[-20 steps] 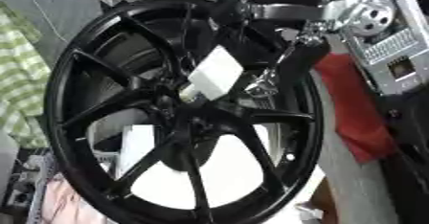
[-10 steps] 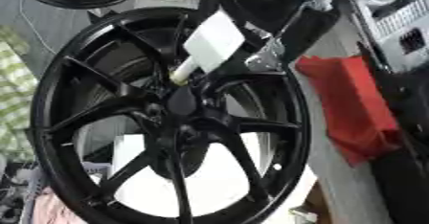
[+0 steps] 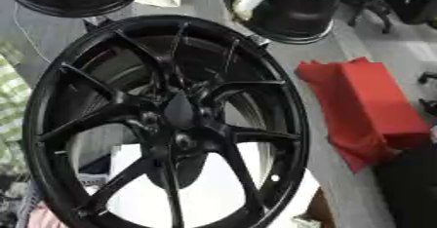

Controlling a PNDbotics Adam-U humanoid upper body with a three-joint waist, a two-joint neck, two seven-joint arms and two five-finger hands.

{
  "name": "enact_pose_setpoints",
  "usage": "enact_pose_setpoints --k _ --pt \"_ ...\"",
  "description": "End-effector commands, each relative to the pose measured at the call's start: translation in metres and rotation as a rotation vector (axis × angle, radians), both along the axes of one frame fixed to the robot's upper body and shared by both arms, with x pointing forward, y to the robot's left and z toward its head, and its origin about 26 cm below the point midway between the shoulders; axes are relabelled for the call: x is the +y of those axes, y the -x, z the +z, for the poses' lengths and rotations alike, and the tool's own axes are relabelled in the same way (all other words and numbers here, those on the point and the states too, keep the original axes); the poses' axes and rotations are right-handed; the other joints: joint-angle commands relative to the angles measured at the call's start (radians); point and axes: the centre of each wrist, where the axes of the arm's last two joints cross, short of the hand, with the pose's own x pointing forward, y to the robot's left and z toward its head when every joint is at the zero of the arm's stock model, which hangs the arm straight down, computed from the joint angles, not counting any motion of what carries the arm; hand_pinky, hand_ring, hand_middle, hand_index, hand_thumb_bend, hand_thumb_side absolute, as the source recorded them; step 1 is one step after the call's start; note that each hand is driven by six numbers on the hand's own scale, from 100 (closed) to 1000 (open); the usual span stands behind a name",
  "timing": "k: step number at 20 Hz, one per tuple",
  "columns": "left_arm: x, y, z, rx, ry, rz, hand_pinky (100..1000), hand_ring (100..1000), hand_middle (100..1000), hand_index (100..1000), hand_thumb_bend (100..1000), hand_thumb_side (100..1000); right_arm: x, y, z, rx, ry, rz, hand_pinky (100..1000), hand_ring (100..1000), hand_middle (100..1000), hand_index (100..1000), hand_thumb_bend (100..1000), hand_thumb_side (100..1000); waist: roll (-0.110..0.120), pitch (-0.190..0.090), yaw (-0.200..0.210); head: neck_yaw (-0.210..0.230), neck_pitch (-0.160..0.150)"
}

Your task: Pull the pin out of the wheel hub.

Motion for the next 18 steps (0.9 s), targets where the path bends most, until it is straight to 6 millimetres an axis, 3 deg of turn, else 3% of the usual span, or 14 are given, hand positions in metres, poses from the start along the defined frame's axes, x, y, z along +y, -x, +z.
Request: enact_pose_setpoints --k 1,5,9,13,14,15,18 --pt "0.003 0.004 0.008 -0.032 -0.02 0.018 816 580 548 715 100 702 -0.05 0.028 0.024 -0.087 -0.048 -0.192 789 664 314 451 324 100 0.011 -0.018 -0.009 0.019 -0.014" --pt "0.005 0.004 0.008 -0.039 -0.015 0.035 816 579 548 715 100 701 -0.107 0.05 0.013 -0.11 -0.171 -0.427 793 665 313 449 325 100 0.022 -0.009 -0.03 0.046 -0.014" --pt "0.006 0.004 0.008 -0.047 -0.01 0.048 816 579 548 715 100 701 -0.146 0.065 -0.031 -0.09 -0.222 -0.632 792 666 319 455 320 100 0.033 0.002 -0.049 0.07 -0.015" --pt "0.005 0.004 0.009 -0.057 -0.007 0.047 816 579 548 715 100 700 -0.163 0.082 -0.086 -0.064 -0.257 -0.783 800 671 321 457 313 100 0.04 0.012 -0.056 0.081 -0.014" --pt "0.005 0.004 0.009 -0.058 -0.006 0.047 816 579 548 715 100 701 -0.165 0.087 -0.1 -0.054 -0.264 -0.819 801 674 327 462 438 100 0.042 0.015 -0.056 0.083 -0.014" --pt "0.004 0.003 0.009 -0.06 -0.004 0.047 816 579 548 715 100 701 -0.166 0.092 -0.113 -0.044 -0.267 -0.854 803 678 333 467 310 100 0.044 0.017 -0.056 0.086 -0.014" --pt "0.004 0.003 0.009 -0.063 0.0 0.049 817 579 548 715 100 701 -0.163 0.108 -0.149 -0.012 -0.25 -0.949 818 716 412 533 331 100 0.05 0.022 -0.056 0.091 -0.013"
